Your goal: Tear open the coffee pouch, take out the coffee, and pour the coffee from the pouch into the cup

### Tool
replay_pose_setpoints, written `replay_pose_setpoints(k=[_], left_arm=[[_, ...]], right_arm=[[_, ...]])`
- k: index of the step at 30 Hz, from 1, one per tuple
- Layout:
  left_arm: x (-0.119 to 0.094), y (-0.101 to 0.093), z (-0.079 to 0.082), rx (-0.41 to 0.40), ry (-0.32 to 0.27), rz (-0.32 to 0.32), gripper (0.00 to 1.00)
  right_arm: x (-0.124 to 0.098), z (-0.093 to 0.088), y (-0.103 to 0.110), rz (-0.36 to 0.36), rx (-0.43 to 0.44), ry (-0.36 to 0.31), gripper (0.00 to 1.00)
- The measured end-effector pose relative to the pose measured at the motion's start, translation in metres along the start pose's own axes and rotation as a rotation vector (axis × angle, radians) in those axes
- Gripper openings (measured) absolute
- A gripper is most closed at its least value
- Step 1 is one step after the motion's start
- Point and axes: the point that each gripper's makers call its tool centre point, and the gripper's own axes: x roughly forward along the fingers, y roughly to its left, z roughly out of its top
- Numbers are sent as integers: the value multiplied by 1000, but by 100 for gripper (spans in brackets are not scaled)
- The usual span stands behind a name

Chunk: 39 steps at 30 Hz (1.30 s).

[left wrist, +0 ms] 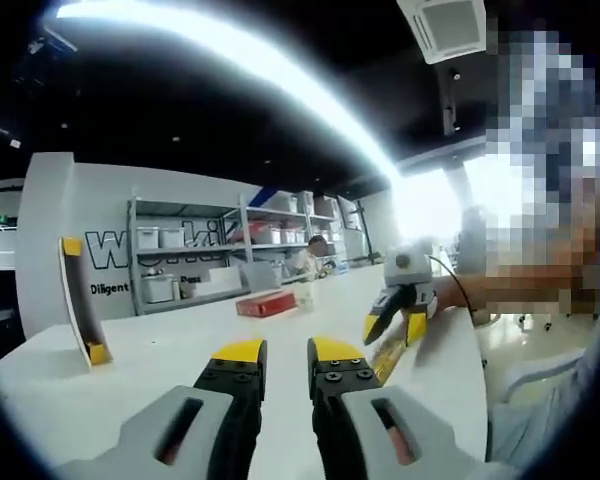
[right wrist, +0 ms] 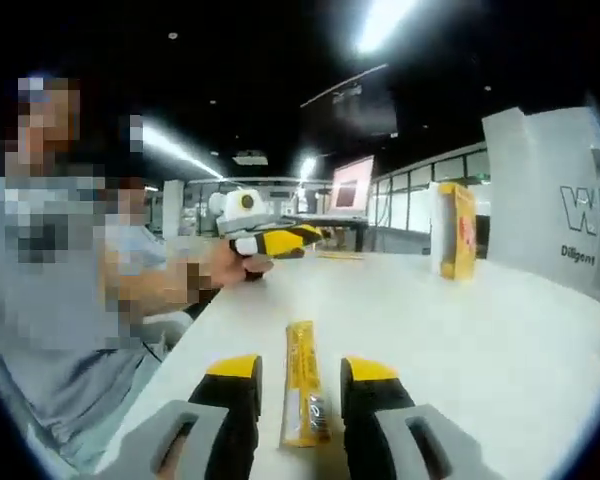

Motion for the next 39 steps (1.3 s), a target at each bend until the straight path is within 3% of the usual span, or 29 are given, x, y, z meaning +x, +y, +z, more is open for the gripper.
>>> replay_pose_setpoints(k=[2, 11, 39], left_arm=[[0, 0, 0, 0, 1, 0, 19], [0, -1, 0, -2, -2, -6, 19], [2, 5, -1, -2, -4, 0, 19]], right_arm=[[2, -9, -2, -22, -11, 46, 32], [4, -16, -2, -43, 0, 83, 28], [8, -25, 6, -28, -42, 124, 23]])
